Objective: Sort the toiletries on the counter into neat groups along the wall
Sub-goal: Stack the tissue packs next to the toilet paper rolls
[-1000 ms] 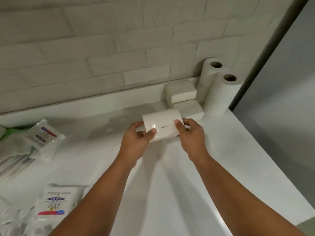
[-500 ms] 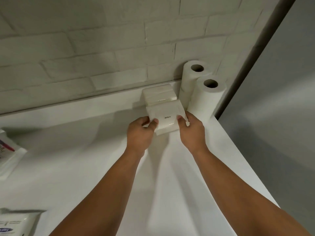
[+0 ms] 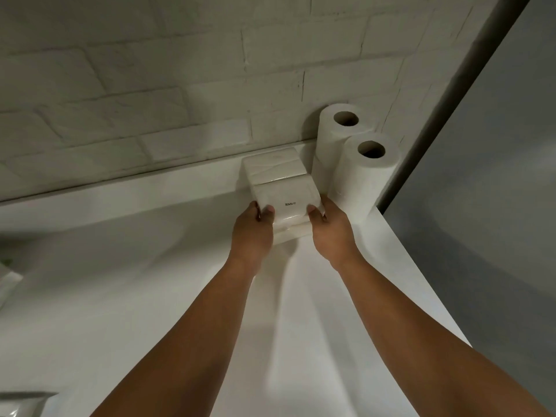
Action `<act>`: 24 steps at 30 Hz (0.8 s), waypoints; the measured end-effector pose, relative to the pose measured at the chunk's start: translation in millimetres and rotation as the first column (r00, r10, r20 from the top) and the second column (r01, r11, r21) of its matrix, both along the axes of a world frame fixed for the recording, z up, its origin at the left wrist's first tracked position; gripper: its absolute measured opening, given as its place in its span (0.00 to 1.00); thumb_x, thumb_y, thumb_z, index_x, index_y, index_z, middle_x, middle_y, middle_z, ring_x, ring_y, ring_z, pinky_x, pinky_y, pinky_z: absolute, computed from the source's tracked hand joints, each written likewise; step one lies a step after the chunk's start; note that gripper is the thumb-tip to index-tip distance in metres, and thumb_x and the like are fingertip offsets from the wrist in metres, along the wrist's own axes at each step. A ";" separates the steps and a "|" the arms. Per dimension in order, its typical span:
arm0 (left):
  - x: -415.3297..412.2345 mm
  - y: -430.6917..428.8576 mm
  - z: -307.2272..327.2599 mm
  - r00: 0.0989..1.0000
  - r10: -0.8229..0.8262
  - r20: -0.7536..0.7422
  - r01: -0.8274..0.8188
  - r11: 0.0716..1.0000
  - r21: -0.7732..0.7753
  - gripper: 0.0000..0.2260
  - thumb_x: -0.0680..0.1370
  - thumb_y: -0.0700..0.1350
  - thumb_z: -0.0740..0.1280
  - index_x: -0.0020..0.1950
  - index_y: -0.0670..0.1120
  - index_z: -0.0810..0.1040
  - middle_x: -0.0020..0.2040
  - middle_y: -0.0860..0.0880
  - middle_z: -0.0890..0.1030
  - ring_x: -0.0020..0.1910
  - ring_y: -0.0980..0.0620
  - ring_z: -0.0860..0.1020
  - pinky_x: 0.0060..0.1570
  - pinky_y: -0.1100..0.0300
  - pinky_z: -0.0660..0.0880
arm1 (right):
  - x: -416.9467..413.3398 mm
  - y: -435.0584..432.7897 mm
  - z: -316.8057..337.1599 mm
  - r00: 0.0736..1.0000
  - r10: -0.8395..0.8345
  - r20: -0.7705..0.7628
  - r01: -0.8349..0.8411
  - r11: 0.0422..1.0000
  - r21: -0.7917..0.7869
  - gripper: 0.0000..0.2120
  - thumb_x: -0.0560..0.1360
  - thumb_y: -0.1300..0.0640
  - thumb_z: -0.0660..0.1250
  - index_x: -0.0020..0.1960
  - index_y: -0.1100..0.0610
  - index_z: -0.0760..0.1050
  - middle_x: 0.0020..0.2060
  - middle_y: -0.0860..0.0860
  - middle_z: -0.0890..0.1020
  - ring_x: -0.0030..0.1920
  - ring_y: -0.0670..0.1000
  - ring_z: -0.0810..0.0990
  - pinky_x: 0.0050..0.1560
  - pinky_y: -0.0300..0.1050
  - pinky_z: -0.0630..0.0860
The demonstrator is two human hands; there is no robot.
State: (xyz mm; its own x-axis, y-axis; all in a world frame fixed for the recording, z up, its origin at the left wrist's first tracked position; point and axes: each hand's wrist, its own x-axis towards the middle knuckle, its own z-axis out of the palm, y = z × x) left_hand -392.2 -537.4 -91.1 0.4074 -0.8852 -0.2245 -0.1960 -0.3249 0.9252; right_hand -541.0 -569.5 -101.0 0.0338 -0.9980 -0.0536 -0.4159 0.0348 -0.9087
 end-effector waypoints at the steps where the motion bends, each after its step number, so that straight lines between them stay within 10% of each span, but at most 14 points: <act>1: -1.4 -0.7 -0.1 1.000 -0.008 -0.016 0.008 1.000 -0.003 0.12 0.83 0.50 0.59 0.55 0.45 0.78 0.50 0.48 0.83 0.48 0.46 0.80 0.51 0.53 0.76 | -0.2 -1.0 0.0 1.000 0.001 0.003 -0.001 1.000 0.009 0.13 0.82 0.52 0.60 0.64 0.51 0.74 0.55 0.48 0.82 0.56 0.51 0.79 0.57 0.44 0.74; 7: -1.5 0.7 3.4 0.999 -0.031 -0.024 0.031 0.999 0.017 0.13 0.84 0.50 0.57 0.59 0.46 0.77 0.53 0.49 0.82 0.52 0.47 0.79 0.55 0.52 0.74 | 1.5 -0.8 5.7 0.996 0.030 -0.088 -0.028 0.999 0.018 0.13 0.82 0.52 0.59 0.65 0.53 0.72 0.56 0.51 0.81 0.56 0.54 0.79 0.52 0.42 0.71; 12: 3.1 5.6 14.6 1.000 -0.009 0.006 0.008 0.998 0.061 0.14 0.83 0.52 0.60 0.42 0.44 0.71 0.38 0.47 0.74 0.39 0.43 0.70 0.40 0.56 0.67 | 4.7 5.2 17.7 0.957 0.012 -0.289 -0.054 0.989 -0.137 0.14 0.80 0.60 0.61 0.65 0.60 0.70 0.57 0.57 0.80 0.56 0.59 0.78 0.50 0.38 0.68; 17: 14.2 19.2 22.6 0.994 -0.044 0.104 0.035 0.996 0.081 0.28 0.81 0.58 0.61 0.70 0.36 0.65 0.69 0.35 0.70 0.67 0.37 0.70 0.66 0.45 0.69 | 7.9 18.1 23.9 0.910 -0.002 -0.414 -0.133 0.945 -0.299 0.26 0.78 0.59 0.65 0.74 0.61 0.65 0.73 0.58 0.68 0.73 0.57 0.66 0.69 0.42 0.63; 24: 54.7 73.7 40.6 0.977 0.039 0.208 -0.018 0.994 -0.105 0.23 0.81 0.54 0.65 0.75 0.50 0.69 0.71 0.55 0.74 0.68 0.56 0.74 0.62 0.66 0.66 | 58.0 56.4 38.8 0.933 0.064 -0.354 -0.236 0.852 -0.467 0.20 0.76 0.57 0.65 0.67 0.59 0.73 0.71 0.55 0.71 0.72 0.55 0.68 0.69 0.46 0.69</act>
